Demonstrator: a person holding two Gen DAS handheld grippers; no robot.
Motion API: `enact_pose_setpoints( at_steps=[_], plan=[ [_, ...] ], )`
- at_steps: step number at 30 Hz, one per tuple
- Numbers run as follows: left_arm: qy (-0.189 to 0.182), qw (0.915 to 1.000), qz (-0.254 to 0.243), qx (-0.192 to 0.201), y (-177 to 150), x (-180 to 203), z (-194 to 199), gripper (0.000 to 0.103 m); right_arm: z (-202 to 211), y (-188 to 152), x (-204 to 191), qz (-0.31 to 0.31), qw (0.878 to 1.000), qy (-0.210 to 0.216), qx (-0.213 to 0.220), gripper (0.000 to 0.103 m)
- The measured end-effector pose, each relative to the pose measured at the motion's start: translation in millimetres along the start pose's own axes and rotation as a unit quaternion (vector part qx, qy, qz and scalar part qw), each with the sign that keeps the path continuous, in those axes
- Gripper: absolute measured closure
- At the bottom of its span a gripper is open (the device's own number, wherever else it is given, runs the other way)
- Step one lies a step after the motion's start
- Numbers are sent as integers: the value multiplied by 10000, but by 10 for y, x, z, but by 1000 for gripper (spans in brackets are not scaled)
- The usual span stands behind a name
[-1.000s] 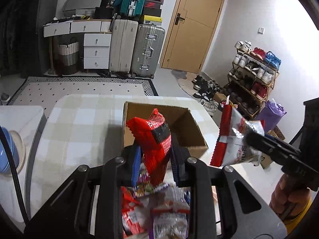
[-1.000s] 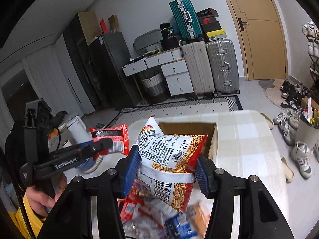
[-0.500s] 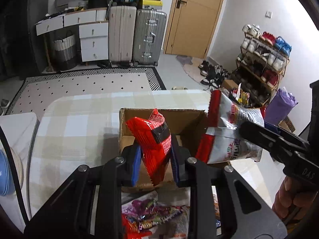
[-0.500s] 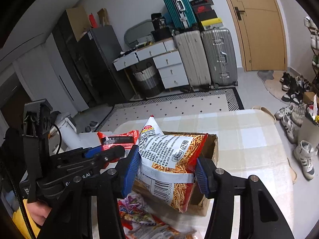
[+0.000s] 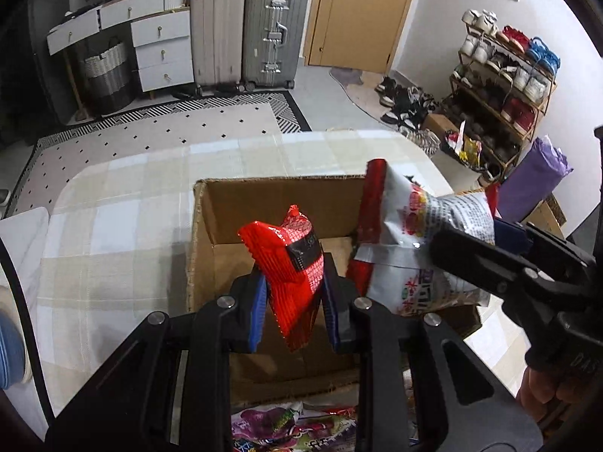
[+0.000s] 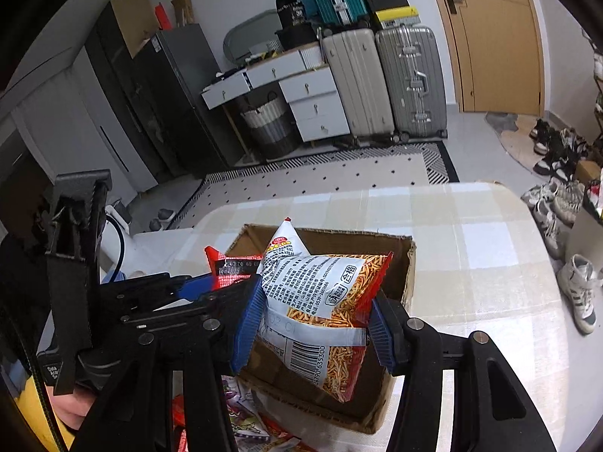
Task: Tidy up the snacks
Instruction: 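Lift both bags and carry them over the cardboard box, then lower both bags into the box and open both tools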
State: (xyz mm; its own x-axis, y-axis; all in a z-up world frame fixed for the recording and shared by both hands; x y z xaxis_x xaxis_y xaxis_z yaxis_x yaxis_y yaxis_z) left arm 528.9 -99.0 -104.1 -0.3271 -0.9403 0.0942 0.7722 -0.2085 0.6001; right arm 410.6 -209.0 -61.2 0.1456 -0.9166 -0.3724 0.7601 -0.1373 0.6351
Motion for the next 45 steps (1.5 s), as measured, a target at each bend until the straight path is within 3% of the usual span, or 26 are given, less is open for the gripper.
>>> enact_pose_setpoints(
  at_steps=[7,14,23,37,45],
  plan=[
    [175,9994,-276,-142,-6,72,-457,80,-285,-58,-39,484,9979,-352,-254,51],
    [215,9988,-317,-293,-210,66,-690,80,-459,-104,-16,532,9967,-484,-371,50],
    [175,9992,-229,-274,-373,27,-668,76,-378,-157,-43,669,9959,-568,-230,50],
    [369,9990,-232,-101,-701,99,-287,23,70,-189,8,437,9975,-556,71,49],
    [461,9987,-211,10,-763,131,-21,23,409,-260,-8,525,9960,-658,293,48]
  ],
)
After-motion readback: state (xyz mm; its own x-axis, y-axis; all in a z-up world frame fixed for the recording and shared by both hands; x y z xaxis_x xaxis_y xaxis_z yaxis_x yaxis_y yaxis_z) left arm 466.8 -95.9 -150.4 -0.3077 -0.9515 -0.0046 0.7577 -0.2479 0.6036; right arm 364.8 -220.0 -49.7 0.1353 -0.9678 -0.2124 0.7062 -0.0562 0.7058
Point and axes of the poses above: each gripper's, at about its wrist camera, not at the fingertips, and z roughly against the way its jaws point, x to its right, y to its top, the point moved 2 cm from there along -z, roughly the way its jaws point, and after that the axes turned 4 degrees about -z, right-handed, at the moved point
